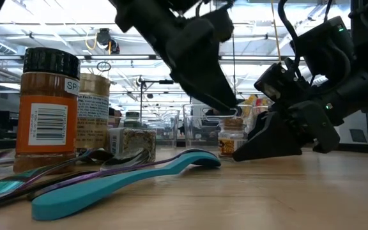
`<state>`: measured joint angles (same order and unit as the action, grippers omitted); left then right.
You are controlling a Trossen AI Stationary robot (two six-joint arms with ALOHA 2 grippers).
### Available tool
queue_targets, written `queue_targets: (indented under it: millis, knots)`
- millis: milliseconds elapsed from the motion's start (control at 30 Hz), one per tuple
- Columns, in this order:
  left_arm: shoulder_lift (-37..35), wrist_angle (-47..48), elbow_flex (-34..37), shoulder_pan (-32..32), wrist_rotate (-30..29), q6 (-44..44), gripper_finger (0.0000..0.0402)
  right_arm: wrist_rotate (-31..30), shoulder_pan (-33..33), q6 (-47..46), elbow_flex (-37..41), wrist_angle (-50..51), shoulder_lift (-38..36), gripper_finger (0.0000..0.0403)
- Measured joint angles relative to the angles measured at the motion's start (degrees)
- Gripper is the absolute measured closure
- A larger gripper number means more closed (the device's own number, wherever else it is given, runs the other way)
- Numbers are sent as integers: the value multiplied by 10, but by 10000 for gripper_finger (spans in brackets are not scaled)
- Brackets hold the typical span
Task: Pick & Place Food Item
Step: Put the brown seasoning bottle into the left transparent bin
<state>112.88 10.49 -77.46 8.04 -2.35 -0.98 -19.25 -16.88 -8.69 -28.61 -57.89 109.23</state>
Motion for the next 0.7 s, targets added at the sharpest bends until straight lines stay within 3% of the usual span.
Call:
queue_targets:
  millis: [233, 700]
  knots:
    - [5, -5, 1, -21, -3, -19, 50, 0, 0, 0, 0, 3, 0, 228]
    - [37, -35, 2, -9, 26, 39, 50, 0, 0, 0, 0, 2, 0, 228]
